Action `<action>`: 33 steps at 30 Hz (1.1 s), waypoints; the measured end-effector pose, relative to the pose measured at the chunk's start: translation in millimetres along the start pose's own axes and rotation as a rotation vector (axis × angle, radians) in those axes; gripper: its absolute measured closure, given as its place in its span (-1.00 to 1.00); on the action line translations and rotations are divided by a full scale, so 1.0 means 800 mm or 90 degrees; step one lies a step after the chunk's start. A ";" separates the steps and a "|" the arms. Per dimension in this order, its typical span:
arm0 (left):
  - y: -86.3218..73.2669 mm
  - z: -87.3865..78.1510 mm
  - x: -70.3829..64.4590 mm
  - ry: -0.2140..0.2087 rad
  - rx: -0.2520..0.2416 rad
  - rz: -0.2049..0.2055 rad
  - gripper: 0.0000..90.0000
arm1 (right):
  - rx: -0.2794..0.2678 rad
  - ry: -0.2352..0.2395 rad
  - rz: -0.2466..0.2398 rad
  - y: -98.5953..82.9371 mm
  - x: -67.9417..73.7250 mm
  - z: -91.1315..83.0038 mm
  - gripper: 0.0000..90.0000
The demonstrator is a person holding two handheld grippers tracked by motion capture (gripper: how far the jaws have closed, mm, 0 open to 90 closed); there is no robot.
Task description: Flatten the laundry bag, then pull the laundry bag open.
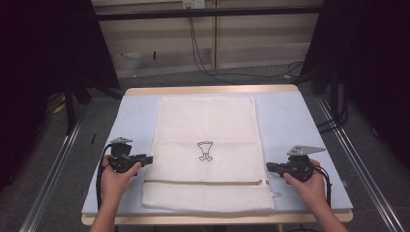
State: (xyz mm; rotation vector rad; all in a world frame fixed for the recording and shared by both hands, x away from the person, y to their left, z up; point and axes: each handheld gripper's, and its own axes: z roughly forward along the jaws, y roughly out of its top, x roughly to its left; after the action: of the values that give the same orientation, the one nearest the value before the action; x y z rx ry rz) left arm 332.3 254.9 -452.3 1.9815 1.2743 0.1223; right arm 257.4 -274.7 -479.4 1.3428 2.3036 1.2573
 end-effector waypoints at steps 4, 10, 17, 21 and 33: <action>0.006 0.006 -0.012 -0.019 -0.003 0.003 0.13 | -0.017 0.008 -0.022 -0.002 0.003 -0.006 0.97; 0.012 0.009 -0.027 -0.036 -0.006 0.016 -0.13 | -0.032 0.014 -0.046 -0.003 0.009 -0.009 1.00; 0.019 0.013 -0.048 -0.061 -0.021 0.043 -0.32 | -0.030 0.027 -0.069 -0.007 0.017 -0.011 1.00; 0.023 0.016 -0.064 -0.090 -0.026 0.047 -0.35 | -0.023 0.027 -0.084 -0.010 0.022 -0.011 1.00; 0.029 0.044 -0.107 -0.150 0.019 0.060 -0.41 | -0.010 0.034 -0.094 -0.018 0.030 -0.012 1.00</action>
State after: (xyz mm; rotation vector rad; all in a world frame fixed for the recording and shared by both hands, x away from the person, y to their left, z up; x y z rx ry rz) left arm 322.8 161.5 -435.9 2.0140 1.0385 -0.0827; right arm 229.6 -264.2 -478.4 1.1243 2.3745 1.2748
